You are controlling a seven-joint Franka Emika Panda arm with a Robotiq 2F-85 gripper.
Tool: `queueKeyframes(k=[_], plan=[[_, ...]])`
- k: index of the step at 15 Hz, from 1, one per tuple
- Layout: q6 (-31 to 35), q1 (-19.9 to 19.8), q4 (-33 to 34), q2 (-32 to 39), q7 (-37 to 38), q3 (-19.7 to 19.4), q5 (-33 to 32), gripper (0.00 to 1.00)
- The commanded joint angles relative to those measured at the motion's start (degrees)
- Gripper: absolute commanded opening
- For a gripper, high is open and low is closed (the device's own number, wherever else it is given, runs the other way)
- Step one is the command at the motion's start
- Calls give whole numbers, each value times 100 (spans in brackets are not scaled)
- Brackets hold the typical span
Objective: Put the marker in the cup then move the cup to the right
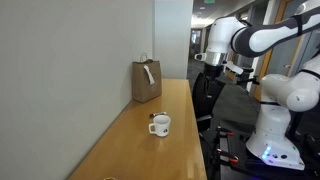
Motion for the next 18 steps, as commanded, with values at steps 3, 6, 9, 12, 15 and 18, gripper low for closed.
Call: queueKeyframes(k=[3, 6, 9, 12, 15, 18], plan=[[-18, 19, 12, 17, 14, -18, -16, 100], [-18, 19, 12, 18, 14, -18, -17, 100], [-18, 19, 12, 18, 14, -18, -17, 100], [339, 36, 53, 204, -506, -259, -131, 100], [663, 25, 238, 690, -1442, -662, -378, 100], [882, 72, 500, 1423, -2614, -1155, -664, 100]])
